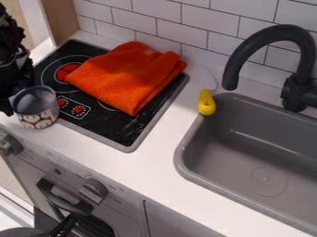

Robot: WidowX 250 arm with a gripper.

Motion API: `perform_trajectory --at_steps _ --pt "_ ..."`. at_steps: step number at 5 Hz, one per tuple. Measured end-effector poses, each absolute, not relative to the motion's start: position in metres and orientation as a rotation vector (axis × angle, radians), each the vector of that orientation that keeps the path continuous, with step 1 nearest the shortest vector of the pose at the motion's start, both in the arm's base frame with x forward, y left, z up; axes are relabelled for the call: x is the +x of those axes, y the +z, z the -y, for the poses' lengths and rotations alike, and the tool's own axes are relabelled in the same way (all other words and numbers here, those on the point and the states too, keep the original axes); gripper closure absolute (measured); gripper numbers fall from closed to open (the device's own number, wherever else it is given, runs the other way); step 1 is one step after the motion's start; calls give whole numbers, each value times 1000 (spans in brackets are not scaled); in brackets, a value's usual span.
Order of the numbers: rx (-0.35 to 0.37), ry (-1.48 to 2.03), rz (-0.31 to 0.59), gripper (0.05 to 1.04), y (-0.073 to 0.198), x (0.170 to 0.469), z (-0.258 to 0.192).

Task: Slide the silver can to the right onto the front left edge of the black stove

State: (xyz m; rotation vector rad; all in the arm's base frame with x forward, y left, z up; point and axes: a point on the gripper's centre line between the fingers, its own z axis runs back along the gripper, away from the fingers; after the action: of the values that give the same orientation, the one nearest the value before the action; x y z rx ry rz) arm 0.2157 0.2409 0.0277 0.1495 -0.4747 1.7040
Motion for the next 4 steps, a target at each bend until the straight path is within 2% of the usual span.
perform_trajectory --at_steps 3,4 --pt "146 1730 454 87 18 206 -227" --pt "160 1746 431 87 17 210 -217"
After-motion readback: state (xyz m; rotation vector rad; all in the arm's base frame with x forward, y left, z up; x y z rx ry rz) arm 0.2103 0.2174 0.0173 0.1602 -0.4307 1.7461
